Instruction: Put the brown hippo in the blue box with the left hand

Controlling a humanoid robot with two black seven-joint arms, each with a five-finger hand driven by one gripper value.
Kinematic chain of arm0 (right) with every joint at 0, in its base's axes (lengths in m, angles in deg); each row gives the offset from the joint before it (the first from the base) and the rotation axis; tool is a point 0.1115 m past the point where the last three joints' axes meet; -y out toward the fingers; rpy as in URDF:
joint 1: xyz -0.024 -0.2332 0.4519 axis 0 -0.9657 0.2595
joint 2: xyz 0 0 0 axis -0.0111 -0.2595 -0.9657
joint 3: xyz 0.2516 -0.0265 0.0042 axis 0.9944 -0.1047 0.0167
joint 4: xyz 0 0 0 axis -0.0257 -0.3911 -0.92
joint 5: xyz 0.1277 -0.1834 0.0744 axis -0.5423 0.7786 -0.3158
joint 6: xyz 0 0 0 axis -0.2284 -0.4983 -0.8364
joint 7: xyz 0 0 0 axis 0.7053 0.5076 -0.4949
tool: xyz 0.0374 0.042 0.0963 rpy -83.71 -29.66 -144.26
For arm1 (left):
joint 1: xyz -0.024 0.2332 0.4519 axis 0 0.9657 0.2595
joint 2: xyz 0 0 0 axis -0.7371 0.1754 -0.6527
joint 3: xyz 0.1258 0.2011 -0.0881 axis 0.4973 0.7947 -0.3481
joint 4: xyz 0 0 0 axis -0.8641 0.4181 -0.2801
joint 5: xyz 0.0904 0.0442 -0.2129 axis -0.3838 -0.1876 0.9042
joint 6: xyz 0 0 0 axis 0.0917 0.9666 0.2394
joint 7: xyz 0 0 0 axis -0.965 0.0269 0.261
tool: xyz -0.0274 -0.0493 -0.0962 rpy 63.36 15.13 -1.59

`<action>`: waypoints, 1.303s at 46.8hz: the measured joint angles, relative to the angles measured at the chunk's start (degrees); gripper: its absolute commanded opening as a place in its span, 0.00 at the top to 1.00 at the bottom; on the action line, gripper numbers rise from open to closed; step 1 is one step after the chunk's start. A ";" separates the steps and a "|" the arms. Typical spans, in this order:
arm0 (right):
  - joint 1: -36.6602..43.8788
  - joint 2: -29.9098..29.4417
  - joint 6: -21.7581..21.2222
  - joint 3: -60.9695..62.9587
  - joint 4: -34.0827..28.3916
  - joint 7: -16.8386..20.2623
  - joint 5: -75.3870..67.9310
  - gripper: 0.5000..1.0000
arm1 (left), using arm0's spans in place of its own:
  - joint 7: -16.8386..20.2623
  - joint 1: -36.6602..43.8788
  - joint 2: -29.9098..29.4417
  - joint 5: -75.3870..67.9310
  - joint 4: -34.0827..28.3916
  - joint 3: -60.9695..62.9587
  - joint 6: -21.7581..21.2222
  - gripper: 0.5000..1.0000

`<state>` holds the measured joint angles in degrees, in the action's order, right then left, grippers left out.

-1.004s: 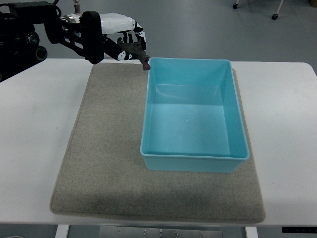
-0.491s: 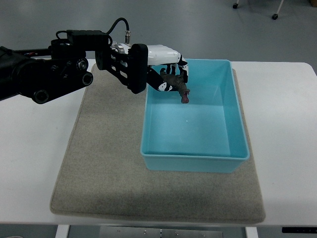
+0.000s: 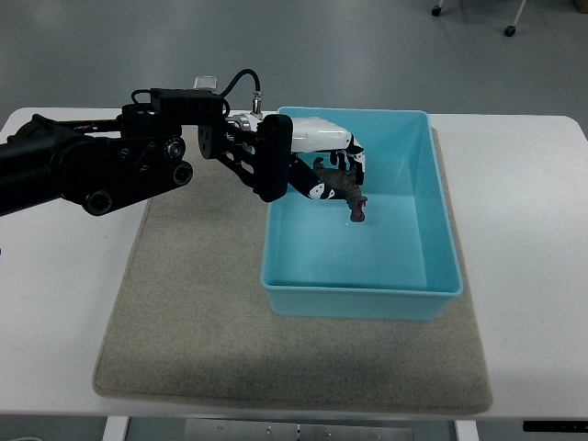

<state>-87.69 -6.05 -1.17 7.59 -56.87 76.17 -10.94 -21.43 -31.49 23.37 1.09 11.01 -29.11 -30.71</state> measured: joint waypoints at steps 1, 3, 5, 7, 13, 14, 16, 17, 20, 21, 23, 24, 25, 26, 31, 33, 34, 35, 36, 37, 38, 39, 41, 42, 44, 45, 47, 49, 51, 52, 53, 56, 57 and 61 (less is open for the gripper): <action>0.00 0.00 0.00 0.00 0.00 0.00 0.00 0.13 | 0.01 0.00 -0.08 0.23 0.01 -0.07 0.00 0.05; 0.00 0.00 0.00 0.00 0.00 0.00 0.00 0.13 | 0.01 0.00 -0.25 0.96 0.01 -0.25 0.00 0.01; 0.00 0.00 0.00 0.00 0.00 0.00 0.00 0.13 | 0.01 0.00 -0.43 2.29 -0.02 -0.34 0.00 0.01; 0.00 0.00 0.00 0.00 0.00 0.00 0.00 0.13 | 0.01 0.00 -0.60 4.22 -0.11 -0.41 0.00 0.01; 0.00 0.00 0.00 0.00 0.00 0.00 0.00 0.13 | -0.06 -0.11 -1.93 13.35 -0.25 -0.45 0.09 0.01; 0.00 0.00 0.00 0.00 0.00 0.00 0.00 0.13 | -0.07 -0.14 -2.22 15.06 -0.27 -0.45 0.11 0.01; 0.00 0.00 0.00 0.00 0.00 0.00 0.00 0.13 | -0.07 -0.22 -2.82 18.69 -0.28 -0.49 0.24 0.01; 0.00 0.00 0.00 0.00 0.00 -0.01 0.00 0.13 | -0.07 -0.24 -3.13 20.38 -0.30 -0.51 0.30 0.01; 0.00 0.00 0.00 0.00 0.00 0.00 0.00 0.13 | -0.07 -0.31 -4.16 25.40 -0.39 -0.57 0.34 0.01; 0.00 0.00 0.00 0.00 0.00 0.00 0.00 0.13 | -0.07 -0.34 -4.44 26.99 -0.42 -0.60 0.34 0.01; 0.00 0.00 0.00 0.00 0.00 0.00 0.00 0.13 | -0.07 -0.36 -4.94 30.18 -0.53 -0.62 0.34 0.01; 0.01 0.00 0.00 0.00 0.00 0.00 0.00 0.13 | -0.07 -0.36 -5.19 31.59 -0.61 -0.62 0.35 0.01; 0.01 0.00 0.00 0.00 0.00 0.00 0.00 0.13 | -0.07 -0.36 -5.46 32.99 -0.83 -0.62 0.35 0.01; 0.00 0.00 0.00 0.00 0.00 0.00 0.00 0.13 | -0.07 -0.36 -5.71 34.29 -1.13 -0.62 0.34 0.01; 0.00 0.00 0.00 0.00 0.00 -0.01 0.00 0.13 | -0.01 0.01 -7.39 39.64 -2.06 -0.73 0.35 0.01; 0.00 0.00 0.00 0.00 0.00 0.00 0.00 0.13 | 0.00 0.13 -8.34 41.16 -2.11 -0.76 0.34 0.01; 0.00 0.00 0.00 0.00 0.00 0.00 0.00 0.13 | 0.01 0.19 -8.91 42.04 -2.12 -0.78 0.34 0.01; 0.00 0.00 0.00 0.00 0.00 0.00 -0.01 0.13 | 0.01 0.27 -9.32 42.75 -2.12 -0.79 0.34 0.01; 0.00 0.00 0.00 0.00 0.00 0.00 0.00 0.13 | 0.01 0.38 -9.70 43.50 -2.12 -0.83 0.34 0.01; 0.00 0.00 0.00 0.00 0.00 0.00 0.00 0.13 | 0.01 0.60 -10.02 44.25 -2.14 -0.87 0.34 0.01; 0.00 0.00 0.00 0.00 0.00 0.00 0.00 0.13 | 0.01 0.99 -10.28 45.16 -2.18 -0.89 0.34 0.01; 0.00 0.00 0.00 0.00 0.00 0.00 0.00 0.13 | 0.00 1.39 -10.41 45.96 -2.19 -0.92 0.34 0.01; 0.00 0.00 0.00 0.00 0.00 0.00 0.00 0.13 | -0.03 2.23 -10.64 48.03 -2.21 -1.18 0.38 0.00; 0.00 0.00 0.00 0.00 0.00 0.00 -0.01 0.13 | -0.04 2.58 -10.76 49.16 -2.24 -1.38 0.44 0.00; 0.01 0.00 0.00 0.00 0.00 0.00 -0.01 0.13 | -0.06 3.44 -11.22 52.14 -2.27 -1.88 0.99 0.00; 0.00 0.00 0.00 0.00 0.00 0.00 -0.01 0.13 | -0.06 3.85 -11.55 53.67 -2.27 -2.12 1.49 0.00; 0.00 0.00 0.00 0.00 0.00 0.00 -0.01 0.13 | -0.07 4.55 -12.34 57.02 -2.34 -2.56 2.95 0.00; 0.00 0.00 0.00 0.00 0.00 0.00 -0.01 0.13 | -0.09 5.04 -13.11 60.46 -2.65 -2.94 4.99 0.00; 0.00 0.00 0.00 0.00 0.00 0.00 -0.01 0.13 | -0.09 5.44 -13.56 62.91 -3.41 -3.10 7.21 0.00; -0.01 0.00 0.00 0.00 0.00 0.00 -0.01 0.13 | -0.11 5.60 -13.78 63.98 -4.00 -3.17 8.46 0.00; 0.00 0.00 0.00 0.00 0.00 0.00 -0.01 0.13 | -0.13 5.67 -13.95 64.75 -4.59 -3.32 9.59 0.00; 0.01 0.00 0.00 0.00 0.00 0.00 -0.01 0.13 | -0.17 6.45 -14.14 67.18 -6.74 -4.33 13.25 0.00; 0.00 0.00 0.00 0.00 0.00 0.00 -0.01 0.13 | -0.24 6.96 -14.14 68.06 -7.43 -4.79 14.47 0.00; 0.00 0.00 0.00 0.00 0.00 0.00 -0.01 0.13 | -0.82 9.32 -14.12 72.85 -10.97 -8.02 19.06 0.00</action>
<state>-87.69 -6.05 -1.17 7.59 -56.87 76.17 -10.95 -22.24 -22.17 9.25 73.94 0.04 -37.14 -11.66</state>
